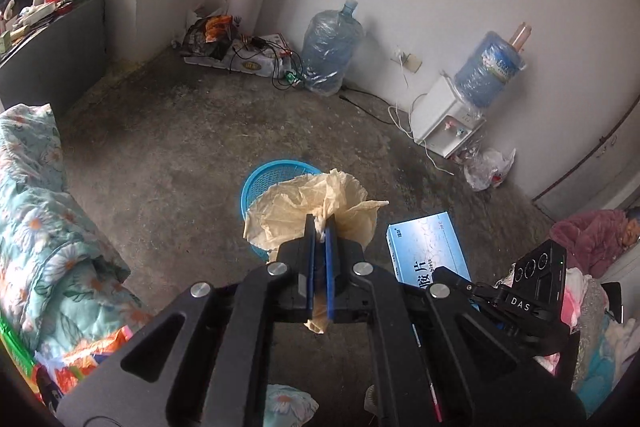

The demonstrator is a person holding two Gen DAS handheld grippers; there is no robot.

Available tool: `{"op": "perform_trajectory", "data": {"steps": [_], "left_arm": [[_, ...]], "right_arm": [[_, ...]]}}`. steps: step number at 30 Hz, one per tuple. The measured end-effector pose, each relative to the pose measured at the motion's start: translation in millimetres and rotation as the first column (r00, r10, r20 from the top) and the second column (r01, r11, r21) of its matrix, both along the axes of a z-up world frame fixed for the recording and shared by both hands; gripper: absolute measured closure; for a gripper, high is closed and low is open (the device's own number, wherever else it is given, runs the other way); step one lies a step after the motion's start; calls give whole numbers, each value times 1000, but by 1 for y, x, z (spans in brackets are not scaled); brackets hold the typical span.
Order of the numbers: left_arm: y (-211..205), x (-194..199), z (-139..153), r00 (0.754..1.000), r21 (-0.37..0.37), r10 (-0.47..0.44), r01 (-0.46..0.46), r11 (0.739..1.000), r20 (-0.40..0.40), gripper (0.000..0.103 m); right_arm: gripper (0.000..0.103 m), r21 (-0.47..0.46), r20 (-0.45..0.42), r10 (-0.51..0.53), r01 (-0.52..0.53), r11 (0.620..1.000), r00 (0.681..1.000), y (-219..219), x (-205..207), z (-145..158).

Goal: Collect trash
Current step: 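Carry the paper and medicine box over the blue basket and open both tools, then move both open tools back over the bed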

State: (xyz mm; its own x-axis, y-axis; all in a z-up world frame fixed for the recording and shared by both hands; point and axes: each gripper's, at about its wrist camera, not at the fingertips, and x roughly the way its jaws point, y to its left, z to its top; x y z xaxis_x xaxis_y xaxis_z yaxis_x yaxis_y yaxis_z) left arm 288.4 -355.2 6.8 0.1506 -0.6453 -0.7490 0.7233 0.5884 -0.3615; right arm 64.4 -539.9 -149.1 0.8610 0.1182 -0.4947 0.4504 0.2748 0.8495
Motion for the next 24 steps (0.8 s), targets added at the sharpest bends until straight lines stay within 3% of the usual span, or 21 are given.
{"op": "perform_trajectory", "data": {"steps": [5,6,7,8,9,12,16,20,24], "left_arm": [[-83,26,-43,998,67,-62,64,996,-22,101],[-100,34,-55,997,83,-65,68,994,-29,94],[-117,41,-67,997,109,-64,68,992,-37,87],[-131,49,-79,998,121,-43,47,991,-37,59],[-140,57,-89,999,118,-15,19,993,-34,38],[-153,74,-109,999,104,36,-32,994,-34,36],[-133,89,-107,996,80,69,-65,995,-53,36],[-97,97,-76,995,46,99,-98,994,-21,36],[-47,92,-26,992,8,116,-117,993,46,33]], "right_arm": [[72,39,-76,-72,75,996,995,-23,10,-30],[72,43,-85,-78,82,996,993,-27,13,-33],[72,46,-93,-86,91,995,992,-30,16,-37],[72,44,-103,-92,97,994,990,-33,19,-41],[72,42,-114,-93,99,994,989,-34,20,-43],[72,46,-138,-89,96,994,986,-37,27,-53],[72,71,-167,-76,89,994,983,-42,34,-71],[72,79,-182,-57,72,994,982,-52,63,-88],[68,77,-176,-45,59,995,983,-82,119,-109]]}}
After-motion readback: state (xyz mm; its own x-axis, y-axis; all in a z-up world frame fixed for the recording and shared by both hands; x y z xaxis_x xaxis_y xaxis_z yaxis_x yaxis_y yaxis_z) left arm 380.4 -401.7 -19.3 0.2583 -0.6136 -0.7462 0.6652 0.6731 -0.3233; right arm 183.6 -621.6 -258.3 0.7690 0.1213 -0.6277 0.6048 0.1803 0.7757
